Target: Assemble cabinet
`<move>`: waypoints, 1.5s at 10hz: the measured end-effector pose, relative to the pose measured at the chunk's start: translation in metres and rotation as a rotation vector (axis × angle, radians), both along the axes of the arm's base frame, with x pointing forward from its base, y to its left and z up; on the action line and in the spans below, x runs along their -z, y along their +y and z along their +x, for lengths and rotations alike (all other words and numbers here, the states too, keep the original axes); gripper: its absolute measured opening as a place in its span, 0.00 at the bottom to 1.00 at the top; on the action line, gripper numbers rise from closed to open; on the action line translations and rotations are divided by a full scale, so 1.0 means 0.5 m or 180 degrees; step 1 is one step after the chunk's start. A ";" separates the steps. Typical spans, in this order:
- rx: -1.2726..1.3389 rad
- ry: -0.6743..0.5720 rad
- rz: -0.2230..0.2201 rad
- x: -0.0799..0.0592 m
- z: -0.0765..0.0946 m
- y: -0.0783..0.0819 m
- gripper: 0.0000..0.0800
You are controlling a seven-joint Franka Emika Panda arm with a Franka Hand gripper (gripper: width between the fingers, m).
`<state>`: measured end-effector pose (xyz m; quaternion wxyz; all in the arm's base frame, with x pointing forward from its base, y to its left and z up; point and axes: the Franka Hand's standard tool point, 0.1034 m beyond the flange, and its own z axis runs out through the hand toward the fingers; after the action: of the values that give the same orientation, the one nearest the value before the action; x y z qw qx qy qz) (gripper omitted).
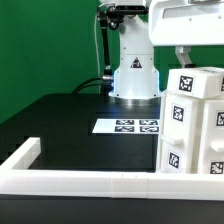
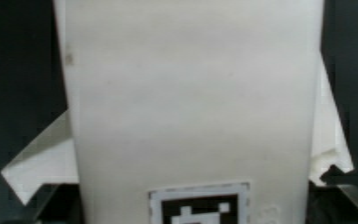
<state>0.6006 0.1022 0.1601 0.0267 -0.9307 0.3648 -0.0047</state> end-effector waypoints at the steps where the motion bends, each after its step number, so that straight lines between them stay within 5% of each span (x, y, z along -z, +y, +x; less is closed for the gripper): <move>1: 0.0521 0.0039 0.0113 0.000 0.000 -0.003 0.69; 5: 0.1910 -0.0076 0.0388 0.005 0.018 -0.009 0.69; 9: 0.2488 -0.0049 0.0460 0.003 0.023 -0.007 0.69; 12: 0.3707 -0.0062 0.0796 0.005 0.035 -0.008 0.69; 15: 0.3752 -0.0081 0.0813 0.007 0.036 -0.006 0.70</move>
Offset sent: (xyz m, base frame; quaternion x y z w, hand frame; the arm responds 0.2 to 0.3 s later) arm -0.0020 -0.0031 -0.0041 0.0467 0.0055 0.3204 0.9461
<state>0.6186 0.0993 0.1567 0.1356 -0.5610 0.8165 0.0141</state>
